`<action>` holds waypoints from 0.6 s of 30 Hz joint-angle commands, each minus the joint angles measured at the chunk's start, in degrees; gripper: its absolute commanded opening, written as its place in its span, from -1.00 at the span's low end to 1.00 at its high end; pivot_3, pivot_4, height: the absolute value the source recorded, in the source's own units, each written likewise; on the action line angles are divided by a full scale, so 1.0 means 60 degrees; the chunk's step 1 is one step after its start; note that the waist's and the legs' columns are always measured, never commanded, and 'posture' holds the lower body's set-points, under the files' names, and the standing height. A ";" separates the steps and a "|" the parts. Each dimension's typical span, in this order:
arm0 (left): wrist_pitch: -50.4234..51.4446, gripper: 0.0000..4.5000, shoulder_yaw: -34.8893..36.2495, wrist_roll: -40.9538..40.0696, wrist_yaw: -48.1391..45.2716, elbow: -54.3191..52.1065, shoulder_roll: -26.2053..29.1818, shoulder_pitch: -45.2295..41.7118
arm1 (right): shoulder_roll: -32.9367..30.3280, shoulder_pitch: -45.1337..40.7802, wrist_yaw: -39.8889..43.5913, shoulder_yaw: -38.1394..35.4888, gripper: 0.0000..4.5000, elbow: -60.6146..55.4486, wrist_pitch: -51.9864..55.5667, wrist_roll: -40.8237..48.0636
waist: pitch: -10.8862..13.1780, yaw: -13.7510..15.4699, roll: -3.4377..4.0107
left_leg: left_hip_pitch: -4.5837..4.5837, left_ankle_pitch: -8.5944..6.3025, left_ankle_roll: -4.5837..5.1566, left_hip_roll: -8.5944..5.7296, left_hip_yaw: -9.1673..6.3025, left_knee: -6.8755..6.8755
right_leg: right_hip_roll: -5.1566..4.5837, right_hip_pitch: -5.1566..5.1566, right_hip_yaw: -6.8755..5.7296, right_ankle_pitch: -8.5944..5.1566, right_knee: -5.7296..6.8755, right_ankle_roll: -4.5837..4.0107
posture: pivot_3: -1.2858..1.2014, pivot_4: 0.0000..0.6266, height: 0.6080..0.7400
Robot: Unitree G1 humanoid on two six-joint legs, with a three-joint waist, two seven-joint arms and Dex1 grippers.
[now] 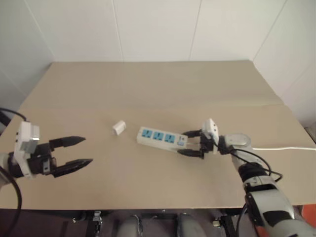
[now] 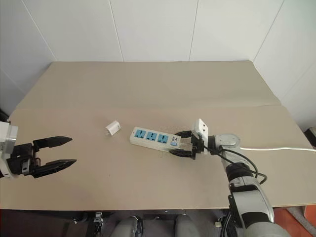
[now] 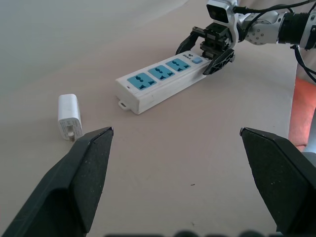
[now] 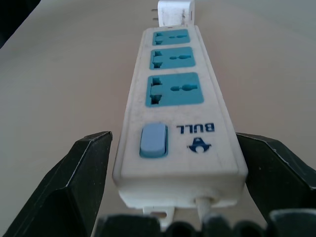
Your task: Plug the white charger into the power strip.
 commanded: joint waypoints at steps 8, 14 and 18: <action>-0.0393 1.00 -0.0031 0.0097 0.0011 0.0111 0.0095 -0.0351 | 0.0195 0.0221 -0.0440 -0.0327 0.99 0.0427 -0.1474 0.0011 | 0.0000 -0.0001 0.0000 | 0.0002 0.0000 0.0000 -0.0001 -0.0001 0.0000 | 0.0000 0.0001 0.0000 0.0000 0.0003 0.0000 | 0.03 -0.52 1.00; -0.0421 1.00 -0.0317 0.0117 -0.0043 0.0295 0.0099 -0.0717 | 0.0034 -0.0066 -0.0276 -0.0398 0.99 0.0807 -0.1645 0.0011 | 0.0000 -0.0002 0.0000 | 0.0015 0.0000 0.0000 -0.0002 0.0002 0.0000 | 0.0001 0.0008 0.0000 0.0000 0.0009 0.0000 | 0.03 -0.52 1.00; -0.0481 1.00 -0.0418 0.0199 -0.0088 0.0426 0.0091 -0.0847 | 0.0030 -0.0138 -0.0222 -0.0376 0.99 0.1068 -0.1861 -0.0068 | 0.0000 -0.0024 0.0000 | 0.0019 0.0000 0.0000 -0.0005 0.0002 -0.0002 | 0.0002 0.0007 0.0002 0.0000 0.0014 0.0000 | 0.03 -0.52 1.00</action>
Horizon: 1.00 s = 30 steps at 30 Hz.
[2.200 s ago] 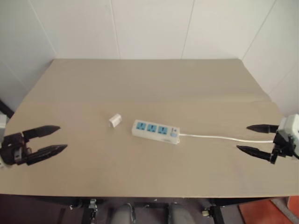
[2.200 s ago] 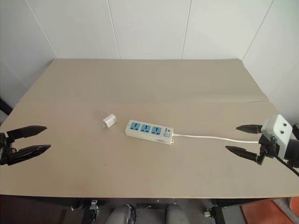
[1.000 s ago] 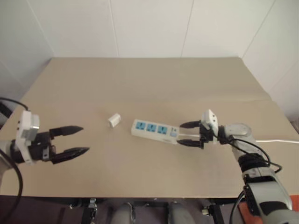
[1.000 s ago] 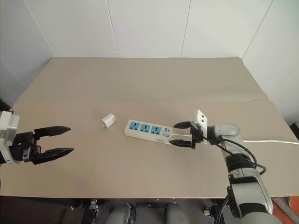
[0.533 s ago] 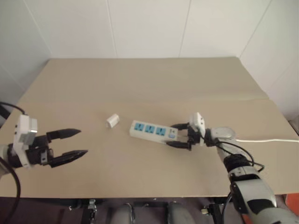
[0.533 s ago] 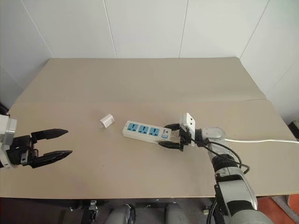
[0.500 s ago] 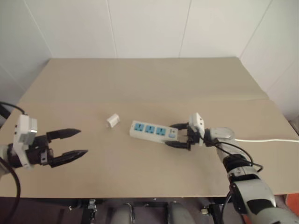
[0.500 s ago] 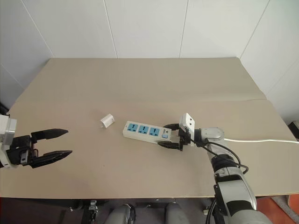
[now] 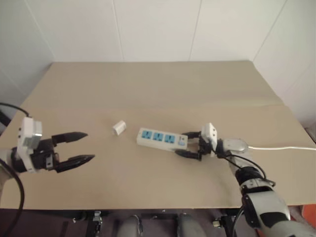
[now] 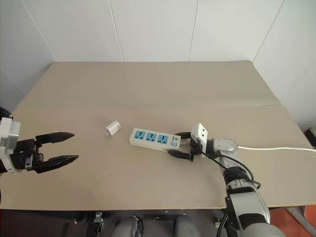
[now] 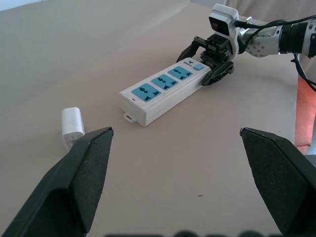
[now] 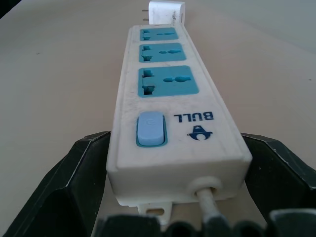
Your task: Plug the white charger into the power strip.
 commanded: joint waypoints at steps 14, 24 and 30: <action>-0.0211 1.00 0.0043 -0.0052 0.0084 -0.0024 0.0054 -0.0110 | 0.0110 -0.0313 0.0155 -0.0163 0.51 0.0724 -0.0744 -0.0128 | 0.0000 -0.0003 -0.0001 | 0.0017 0.0000 0.0000 0.0003 -0.0001 0.0000 | -0.0002 0.0003 0.0003 0.0000 0.0019 0.0000 | 0.03 -0.52 1.00; -0.0200 1.00 -0.0261 0.0010 0.0669 -0.0003 0.0047 -0.0891 | 0.0008 -0.0185 0.0991 -0.0125 0.52 0.0246 -0.1017 0.0069 | 0.0000 0.0002 -0.0001 | 0.0018 0.0000 0.0000 0.0003 -0.0002 0.0000 | -0.0001 0.0002 0.0003 0.0000 0.0022 0.0000 | 0.03 -0.52 1.00; -0.0215 1.00 -0.1617 0.1518 0.2857 0.0621 0.0129 -0.3947 | -0.0271 0.0166 0.2516 0.0411 0.52 -0.1153 -0.0533 0.0436 | 0.0002 0.0055 -0.0007 | 0.0010 0.0000 0.0000 -0.0013 -0.0002 0.0006 | -0.0002 0.0002 -0.0001 0.0000 0.0030 0.0001 | 0.03 -0.52 1.00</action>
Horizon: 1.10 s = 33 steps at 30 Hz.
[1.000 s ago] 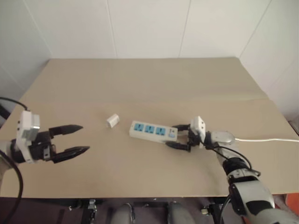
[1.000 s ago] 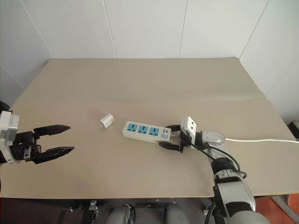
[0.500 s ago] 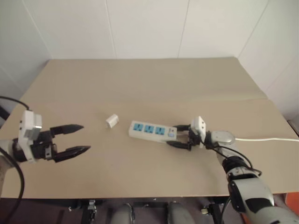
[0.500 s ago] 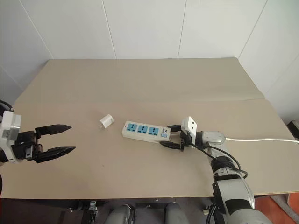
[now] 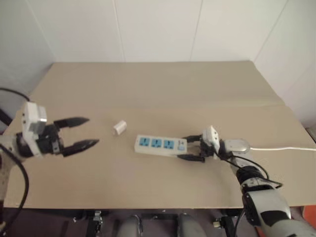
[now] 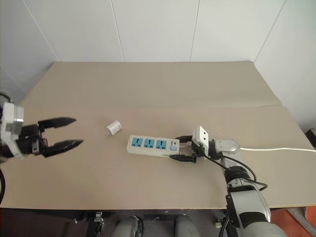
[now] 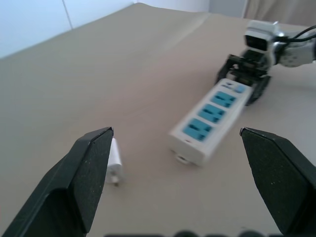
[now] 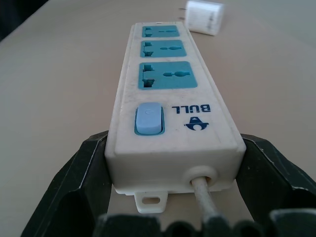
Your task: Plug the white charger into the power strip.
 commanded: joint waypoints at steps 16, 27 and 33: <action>0.3634 1.00 -0.9948 0.7160 -0.1067 1.0901 -0.3192 -1.1937 | 0.0581 0.0472 0.0116 0.1226 0.52 -0.1129 0.0269 -0.0303 | 0.0007 -0.0278 -0.0020 | -0.0015 0.0003 0.0000 -0.0005 0.0013 0.0013 | 0.0046 -0.0015 -0.0018 -0.0008 0.0024 0.0018 | 0.03 -0.52 1.00; 0.2116 1.00 -0.9422 0.8516 0.0205 1.3716 -0.5029 -1.1802 | 0.0577 0.0765 -0.0385 0.1306 0.52 -0.1264 0.0253 -0.0470 | 0.0020 -0.0281 -0.0046 | -0.0018 0.0004 -0.0002 -0.0003 0.0015 0.0016 | 0.0037 -0.0019 -0.0016 -0.0008 0.0043 0.0020 | 0.03 -0.52 1.00; 0.2124 1.00 -0.8816 0.8706 0.0706 1.3984 -0.5402 -1.1666 | 0.0584 0.0842 -0.0580 0.1313 0.52 -0.1502 0.0368 -0.0438 | 0.0022 -0.0290 -0.0049 | -0.0014 0.0004 -0.0002 -0.0004 0.0014 0.0016 | 0.0035 -0.0019 -0.0016 -0.0008 0.0052 0.0020 | 0.03 -0.52 1.00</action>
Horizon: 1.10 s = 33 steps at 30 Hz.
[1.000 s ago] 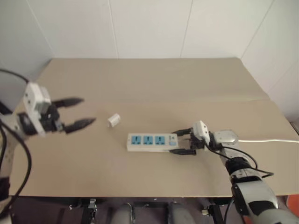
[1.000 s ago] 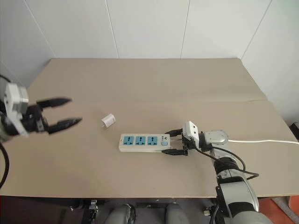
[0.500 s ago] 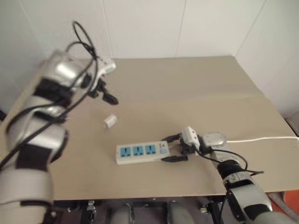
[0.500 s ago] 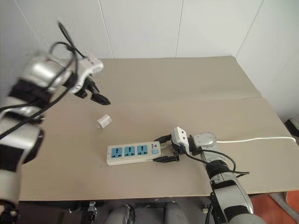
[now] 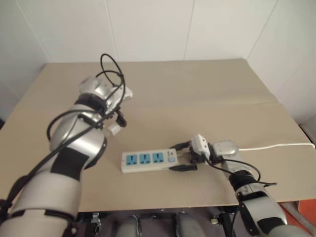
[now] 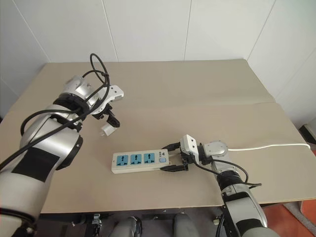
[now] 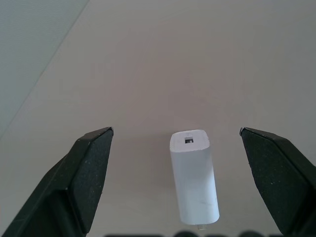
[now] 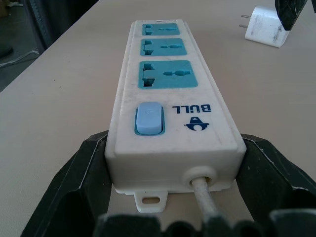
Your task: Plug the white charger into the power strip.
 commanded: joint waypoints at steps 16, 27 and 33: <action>-0.0100 0.74 0.0879 0.0855 0.1028 0.0272 -0.0497 0.0443 | -0.0009 0.0452 -0.0699 0.0302 0.52 -0.0320 0.0093 -0.0536 | 0.0000 -0.0004 -0.0004 | 0.0019 0.0002 -0.0003 0.0000 0.0001 0.0002 | 0.0001 0.0005 0.0000 0.0000 0.0020 0.0000 | 0.03 -0.52 1.00; -0.0093 -0.54 0.0860 0.1303 0.0800 0.0319 -0.0545 0.0544 | -0.0077 0.0560 -0.0857 0.0318 0.52 -0.0444 0.0200 -0.0528 | -0.0002 -0.0009 -0.0006 | 0.0028 0.0005 -0.0007 0.0001 0.0000 0.0002 | 0.0004 0.0008 0.0001 0.0000 0.0027 0.0000 | 0.03 -0.52 1.00; -0.0205 -0.54 0.1799 0.0672 0.1158 0.0116 -0.0483 0.0166 | -0.0115 0.0560 -0.0906 0.0323 0.52 -0.0445 0.0238 -0.0544 | -0.0002 -0.0004 -0.0006 | 0.0028 0.0005 -0.0009 0.0001 -0.0001 0.0003 | 0.0004 0.0009 0.0001 0.0000 0.0028 0.0000 | 0.03 -0.52 1.00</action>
